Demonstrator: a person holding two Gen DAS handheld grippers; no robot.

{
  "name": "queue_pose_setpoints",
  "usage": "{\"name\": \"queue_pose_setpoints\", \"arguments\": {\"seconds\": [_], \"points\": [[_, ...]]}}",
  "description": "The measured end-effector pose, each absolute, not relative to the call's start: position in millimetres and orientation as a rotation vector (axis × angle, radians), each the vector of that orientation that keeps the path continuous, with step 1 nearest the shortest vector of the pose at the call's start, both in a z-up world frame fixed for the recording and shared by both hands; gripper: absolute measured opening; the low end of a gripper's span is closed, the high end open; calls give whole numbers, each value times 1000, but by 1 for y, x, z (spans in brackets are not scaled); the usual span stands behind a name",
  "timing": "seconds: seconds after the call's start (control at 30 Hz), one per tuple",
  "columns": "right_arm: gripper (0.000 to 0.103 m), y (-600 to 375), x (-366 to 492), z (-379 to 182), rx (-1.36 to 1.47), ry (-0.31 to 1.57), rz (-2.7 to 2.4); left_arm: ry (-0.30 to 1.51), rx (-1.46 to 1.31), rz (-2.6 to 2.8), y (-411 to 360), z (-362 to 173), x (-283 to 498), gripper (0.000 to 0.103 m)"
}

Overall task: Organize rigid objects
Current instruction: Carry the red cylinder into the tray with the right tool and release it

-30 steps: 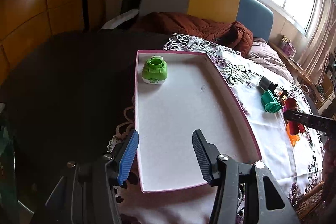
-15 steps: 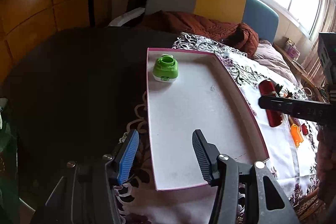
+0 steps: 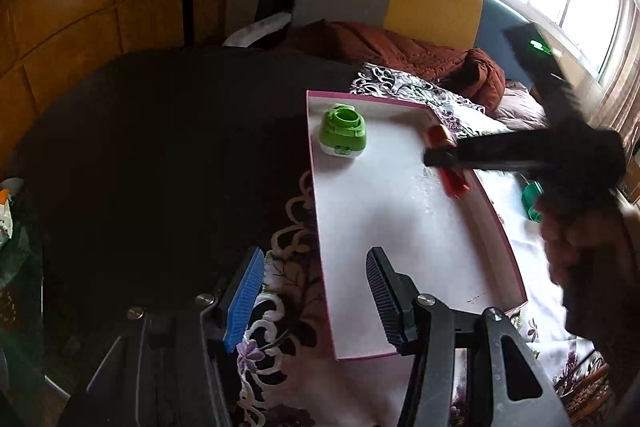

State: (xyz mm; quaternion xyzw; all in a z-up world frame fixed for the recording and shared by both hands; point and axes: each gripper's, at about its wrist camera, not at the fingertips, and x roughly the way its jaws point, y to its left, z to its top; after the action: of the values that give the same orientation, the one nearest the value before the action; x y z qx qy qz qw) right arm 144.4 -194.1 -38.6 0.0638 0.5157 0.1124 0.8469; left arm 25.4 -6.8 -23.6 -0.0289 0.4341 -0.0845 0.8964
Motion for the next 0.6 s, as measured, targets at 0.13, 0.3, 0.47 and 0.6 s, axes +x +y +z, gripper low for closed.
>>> {"name": "queue_pose_setpoints", "arguments": {"seconds": [0.13, 0.3, 0.47, 0.6], "points": [[26, -175, 171, -46, 91, 1100, 229, 892, -54, -162, -2, -23, 26, 54], [26, -164, 199, -59, 61, 1107, 170, 885, -52, -141, 4, -22, 28, 54], [27, -164, 214, -67, 41, 1112, 135, 880, -47, -130, 8, -20, 27, 54], [27, -164, 208, -66, 28, 1095, 147, 882, -58, -129, 10, -20, 26, 54]]}}
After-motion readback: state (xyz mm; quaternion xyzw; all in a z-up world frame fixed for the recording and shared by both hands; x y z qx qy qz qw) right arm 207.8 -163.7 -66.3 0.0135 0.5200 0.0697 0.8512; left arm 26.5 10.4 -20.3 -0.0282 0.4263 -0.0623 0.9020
